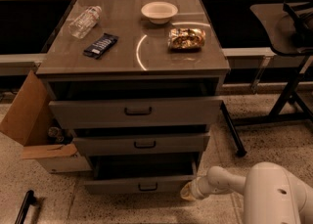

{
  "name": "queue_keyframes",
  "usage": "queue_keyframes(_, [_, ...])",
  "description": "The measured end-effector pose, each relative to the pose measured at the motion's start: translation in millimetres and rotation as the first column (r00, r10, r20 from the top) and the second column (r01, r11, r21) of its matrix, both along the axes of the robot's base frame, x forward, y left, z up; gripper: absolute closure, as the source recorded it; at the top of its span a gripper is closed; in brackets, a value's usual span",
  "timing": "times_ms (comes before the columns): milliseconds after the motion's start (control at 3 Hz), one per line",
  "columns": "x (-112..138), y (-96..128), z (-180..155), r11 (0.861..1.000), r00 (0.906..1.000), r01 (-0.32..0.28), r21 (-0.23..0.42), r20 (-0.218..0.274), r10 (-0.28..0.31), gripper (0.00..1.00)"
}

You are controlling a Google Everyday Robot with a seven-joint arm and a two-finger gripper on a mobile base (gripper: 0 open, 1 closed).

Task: Close bottom drawer

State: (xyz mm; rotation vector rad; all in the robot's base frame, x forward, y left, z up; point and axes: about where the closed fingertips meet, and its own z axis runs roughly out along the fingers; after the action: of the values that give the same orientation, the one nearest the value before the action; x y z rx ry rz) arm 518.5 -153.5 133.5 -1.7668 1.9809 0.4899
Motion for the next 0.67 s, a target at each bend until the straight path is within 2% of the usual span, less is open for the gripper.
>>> queue_keyframes(333, [23.6, 4.2, -8.6, 0.997, 0.9999, 0.004, 0.075, 0.012, -0.005, 1.00])
queue_keyframes(667, [22.7, 4.3, -8.6, 0.997, 0.9999, 0.004, 0.075, 0.012, -0.005, 1.00])
